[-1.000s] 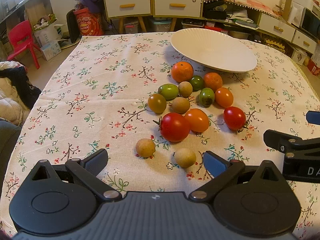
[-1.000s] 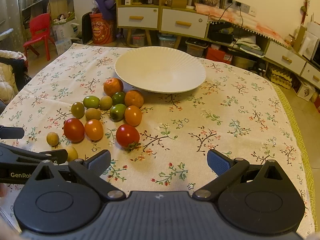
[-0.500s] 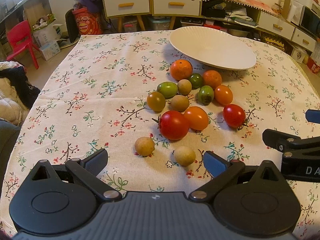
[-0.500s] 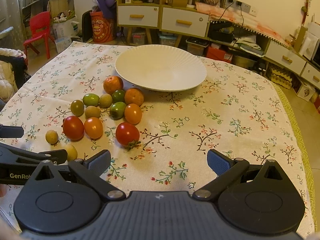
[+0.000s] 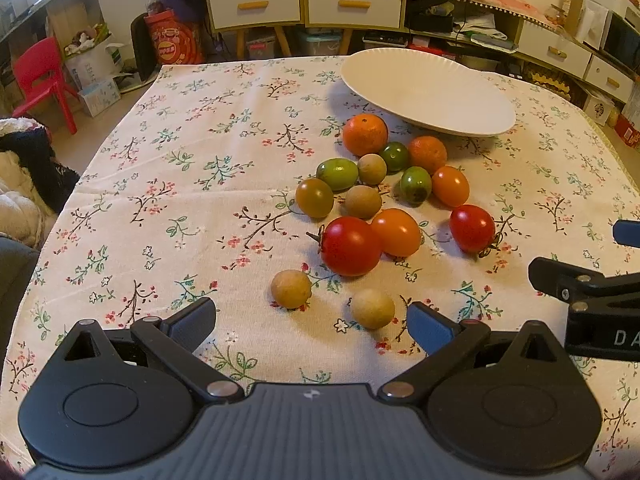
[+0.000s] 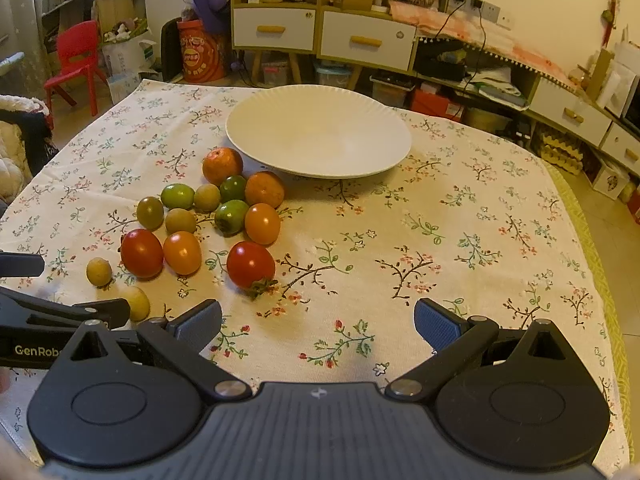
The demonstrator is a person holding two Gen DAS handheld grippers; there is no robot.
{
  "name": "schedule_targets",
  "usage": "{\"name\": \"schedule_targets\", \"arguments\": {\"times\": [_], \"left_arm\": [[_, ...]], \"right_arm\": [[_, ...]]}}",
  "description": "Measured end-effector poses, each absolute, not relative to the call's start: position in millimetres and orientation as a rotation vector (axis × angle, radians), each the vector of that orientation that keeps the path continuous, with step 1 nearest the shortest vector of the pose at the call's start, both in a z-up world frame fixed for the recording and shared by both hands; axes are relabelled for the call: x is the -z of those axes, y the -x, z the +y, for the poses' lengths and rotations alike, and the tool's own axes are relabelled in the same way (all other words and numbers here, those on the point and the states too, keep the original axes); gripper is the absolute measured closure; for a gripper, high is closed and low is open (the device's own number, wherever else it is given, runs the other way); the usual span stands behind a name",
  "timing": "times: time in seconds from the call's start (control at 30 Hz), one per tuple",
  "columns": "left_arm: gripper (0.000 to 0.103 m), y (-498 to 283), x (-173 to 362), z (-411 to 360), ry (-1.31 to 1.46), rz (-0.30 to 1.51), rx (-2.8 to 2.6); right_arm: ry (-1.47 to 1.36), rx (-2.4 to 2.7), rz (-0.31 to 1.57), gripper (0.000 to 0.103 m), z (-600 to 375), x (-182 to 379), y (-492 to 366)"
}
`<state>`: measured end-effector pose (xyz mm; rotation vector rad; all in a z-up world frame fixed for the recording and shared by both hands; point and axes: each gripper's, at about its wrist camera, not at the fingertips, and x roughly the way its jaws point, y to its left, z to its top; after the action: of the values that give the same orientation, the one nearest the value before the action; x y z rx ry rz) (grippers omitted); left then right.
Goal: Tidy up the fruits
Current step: 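Close the right gripper on the red tomato while the left gripper grasps a tan fruit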
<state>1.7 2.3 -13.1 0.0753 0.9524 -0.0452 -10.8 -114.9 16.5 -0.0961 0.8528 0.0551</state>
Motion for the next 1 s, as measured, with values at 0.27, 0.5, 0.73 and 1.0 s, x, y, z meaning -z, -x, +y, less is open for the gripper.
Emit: {"name": "schedule_targets", "arguments": {"times": [0.27, 0.5, 0.73, 1.0], "left_arm": [[0.004, -6, 17, 8, -0.060, 0.982, 0.058], [0.004, -8, 25, 24, -0.020, 1.009, 0.054], [0.004, -6, 39, 37, 0.013, 1.040, 0.085], [0.003, -1, 48, 38, -0.044, 0.982, 0.092]], "right_arm": [[0.098, -0.051, 0.868, 0.000, -115, -11, 8], [0.084, -0.061, 0.921, 0.000, -116, 4, 1], [0.045, -0.117, 0.967, 0.000, -111, 20, -5], [0.026, -0.195, 0.942, 0.000, -107, 29, -13]]}}
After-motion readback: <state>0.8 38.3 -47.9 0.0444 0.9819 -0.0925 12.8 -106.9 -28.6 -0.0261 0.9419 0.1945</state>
